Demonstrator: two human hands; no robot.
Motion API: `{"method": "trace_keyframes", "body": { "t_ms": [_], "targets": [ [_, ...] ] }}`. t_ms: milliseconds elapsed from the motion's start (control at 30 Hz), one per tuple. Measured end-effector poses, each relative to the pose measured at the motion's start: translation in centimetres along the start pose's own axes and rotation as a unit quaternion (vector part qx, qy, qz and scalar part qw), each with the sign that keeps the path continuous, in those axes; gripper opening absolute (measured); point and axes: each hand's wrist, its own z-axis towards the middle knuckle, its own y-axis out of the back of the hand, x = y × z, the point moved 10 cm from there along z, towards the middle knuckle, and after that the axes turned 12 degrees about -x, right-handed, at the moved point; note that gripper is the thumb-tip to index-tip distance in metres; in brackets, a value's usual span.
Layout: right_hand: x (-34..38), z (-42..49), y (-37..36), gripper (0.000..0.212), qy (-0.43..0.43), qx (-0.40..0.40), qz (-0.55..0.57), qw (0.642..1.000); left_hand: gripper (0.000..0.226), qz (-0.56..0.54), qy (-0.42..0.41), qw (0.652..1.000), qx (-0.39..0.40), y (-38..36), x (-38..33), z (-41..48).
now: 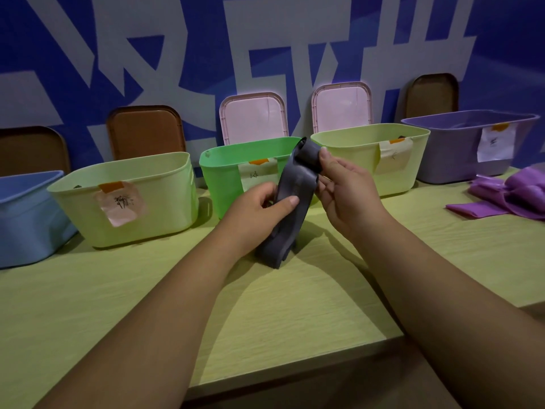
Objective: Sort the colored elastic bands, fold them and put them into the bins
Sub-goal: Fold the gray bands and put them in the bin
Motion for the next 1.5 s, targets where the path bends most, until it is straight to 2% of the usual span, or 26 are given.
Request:
{"method": "trace_keyframes", "body": {
  "t_ms": [167, 267, 333, 467, 600, 767, 867, 967, 1000, 1100, 1200, 1367, 1500],
  "targets": [
    [0.3, 0.6, 0.2, 0.023, 0.016, -0.011, 0.008, 1.000, 0.019, -0.163, 0.079, 0.982, 0.062, -1.5, -1.0, -1.2],
    [0.1, 1.3, 0.7, 0.016, 0.034, -0.028, -0.038, 0.998, 0.023, -0.212, 0.147, 0.962, 0.085, -2.6, -0.4, -2.2],
    [-0.1, 1.8, 1.1, 0.013, 0.056, -0.043, -0.104, 0.992, 0.027, -0.186, 0.145, 0.968, 0.082, -2.8, 0.6, -2.0],
    [-0.5, 2.0, 1.3, 0.010, 0.099, -0.049, -0.223, 0.969, 0.046, -0.028, 0.092, 0.993, 0.064, -1.8, 1.5, -1.2],
    [-0.2, 1.9, 1.4, 0.010, 0.114, -0.047, -0.240, 0.963, 0.042, 0.031, 0.083, 0.994, 0.067, -1.1, 1.1, -1.1],
    [-0.2, 1.6, 0.9, 0.014, 0.117, -0.021, -0.246, 0.962, 0.074, 0.056, 0.075, 0.995, 0.029, -0.3, 1.5, -0.9],
    [-0.6, 1.4, 0.5, 0.022, 0.094, 0.003, -0.217, 0.972, 0.065, 0.019, 0.060, 0.998, -0.007, 0.2, 1.1, -0.3],
    [-0.8, 1.2, 0.1, 0.028, 0.087, 0.026, -0.227, 0.970, 0.031, -0.070, 0.048, 0.996, -0.037, 0.5, 0.0, 0.0],
    [-0.9, 1.1, -0.1, 0.029, 0.088, 0.032, -0.236, 0.967, 0.026, -0.098, 0.042, 0.993, -0.044, 0.6, -0.5, 0.1],
    [-1.1, 0.7, -0.3, 0.030, 0.087, 0.038, -0.248, 0.964, 0.038, -0.108, 0.009, 0.991, -0.074, 0.9, -1.2, 0.2],
    [-0.8, 0.3, -0.5, 0.027, 0.105, 0.030, -0.269, 0.957, 0.054, -0.030, -0.029, 0.992, -0.119, 1.4, -1.4, 0.4],
    [-0.7, 0.1, -0.2, 0.029, 0.131, 0.011, -0.330, 0.935, 0.054, 0.060, -0.084, 0.981, -0.163, 2.0, -2.5, 0.0],
    [-1.0, 0.1, -0.1, 0.036, 0.139, 0.001, -0.372, 0.918, 0.054, 0.085, -0.088, 0.977, -0.175, 2.2, -2.7, -0.2]
  ]
}}
